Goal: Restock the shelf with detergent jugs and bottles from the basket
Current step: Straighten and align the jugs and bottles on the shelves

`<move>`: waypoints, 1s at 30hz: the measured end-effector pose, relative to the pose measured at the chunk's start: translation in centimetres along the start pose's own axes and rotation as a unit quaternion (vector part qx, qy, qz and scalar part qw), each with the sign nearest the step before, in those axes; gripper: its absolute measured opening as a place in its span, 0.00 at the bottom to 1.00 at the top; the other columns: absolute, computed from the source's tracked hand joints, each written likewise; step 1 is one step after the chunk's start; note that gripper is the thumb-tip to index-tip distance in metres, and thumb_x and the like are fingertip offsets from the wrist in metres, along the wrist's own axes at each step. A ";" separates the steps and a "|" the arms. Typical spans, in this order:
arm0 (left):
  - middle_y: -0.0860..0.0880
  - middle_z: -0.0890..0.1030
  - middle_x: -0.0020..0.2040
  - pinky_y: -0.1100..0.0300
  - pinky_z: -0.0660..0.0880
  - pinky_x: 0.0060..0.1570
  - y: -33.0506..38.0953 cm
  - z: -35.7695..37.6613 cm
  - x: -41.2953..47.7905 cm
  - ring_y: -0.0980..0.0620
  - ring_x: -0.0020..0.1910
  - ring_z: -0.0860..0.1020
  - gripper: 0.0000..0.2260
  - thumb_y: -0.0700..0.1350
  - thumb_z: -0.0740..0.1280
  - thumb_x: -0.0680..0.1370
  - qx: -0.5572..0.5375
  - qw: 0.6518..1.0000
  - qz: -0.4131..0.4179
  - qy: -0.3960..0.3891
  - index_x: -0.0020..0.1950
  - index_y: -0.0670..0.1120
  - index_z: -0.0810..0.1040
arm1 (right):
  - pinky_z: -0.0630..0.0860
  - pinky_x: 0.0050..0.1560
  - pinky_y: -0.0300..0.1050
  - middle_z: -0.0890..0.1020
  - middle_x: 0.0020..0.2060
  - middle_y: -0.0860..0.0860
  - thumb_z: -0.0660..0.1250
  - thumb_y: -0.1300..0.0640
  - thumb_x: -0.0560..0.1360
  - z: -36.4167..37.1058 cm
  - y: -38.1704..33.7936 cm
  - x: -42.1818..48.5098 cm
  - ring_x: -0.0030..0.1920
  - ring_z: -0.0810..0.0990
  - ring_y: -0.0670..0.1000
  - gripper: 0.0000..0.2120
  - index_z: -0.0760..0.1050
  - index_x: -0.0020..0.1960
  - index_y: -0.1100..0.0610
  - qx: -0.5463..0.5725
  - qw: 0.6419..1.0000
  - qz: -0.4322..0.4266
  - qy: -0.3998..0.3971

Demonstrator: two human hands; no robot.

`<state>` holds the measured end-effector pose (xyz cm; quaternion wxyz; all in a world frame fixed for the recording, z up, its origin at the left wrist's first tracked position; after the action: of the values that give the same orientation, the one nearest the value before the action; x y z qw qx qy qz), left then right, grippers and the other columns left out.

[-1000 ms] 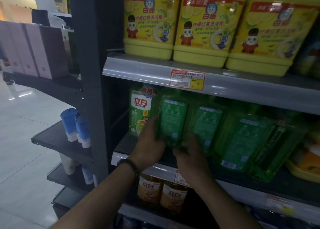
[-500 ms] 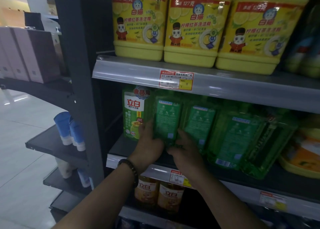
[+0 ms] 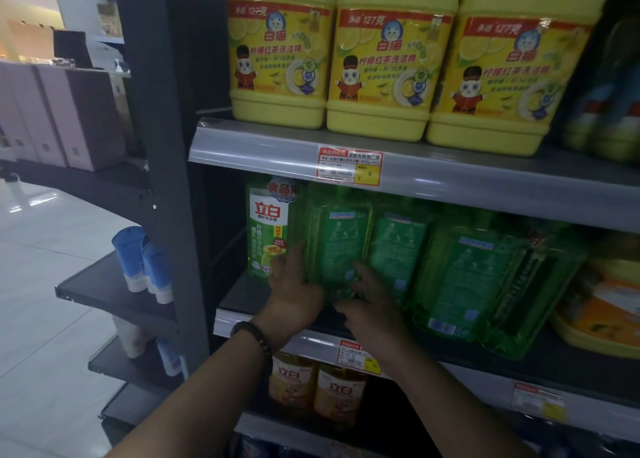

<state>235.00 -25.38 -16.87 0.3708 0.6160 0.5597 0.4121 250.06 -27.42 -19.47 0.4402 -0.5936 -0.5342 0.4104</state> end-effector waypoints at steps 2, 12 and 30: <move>0.47 0.71 0.62 0.53 0.82 0.53 0.0 -0.3 0.0 0.47 0.57 0.79 0.30 0.34 0.63 0.74 -0.059 0.998 0.007 -0.005 0.73 0.55 0.66 | 0.75 0.71 0.64 0.67 0.81 0.53 0.68 0.65 0.80 0.0 -0.1 0.0 0.76 0.71 0.59 0.39 0.57 0.85 0.46 0.004 1.000 0.006 -0.004; 0.48 0.78 0.57 0.63 0.80 0.45 0.1 -1.0 -0.1 0.46 0.57 0.80 0.30 0.23 0.60 0.77 -0.134 0.990 0.033 0.006 0.59 0.60 0.74 | 0.77 0.47 0.49 0.81 0.47 0.49 0.68 0.72 0.78 -0.5 -0.8 0.6 0.45 0.81 0.51 0.42 0.59 0.85 0.48 -0.045 0.998 0.024 -0.029; 0.48 0.78 0.70 0.42 0.77 0.69 -1.0 -1.4 -0.9 0.48 0.71 0.76 0.30 0.37 0.63 0.71 -0.044 0.993 0.104 -0.016 0.71 0.57 0.73 | 0.79 0.55 0.45 0.80 0.63 0.50 0.73 0.56 0.79 -1.2 -1.7 -3.9 0.61 0.82 0.51 0.25 0.71 0.74 0.50 -0.114 0.987 -0.059 0.093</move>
<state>233.28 -26.20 -17.29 0.3613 0.6604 0.4679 0.4631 250.42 -31.31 -17.41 0.4407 -0.6430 -0.5682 0.2634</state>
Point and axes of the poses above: each hand's wrist, its own x-axis towards the middle knuckle, its own z-axis out of the palm, y = z × x, the point moved 10 cm from there along x, towards the middle knuckle
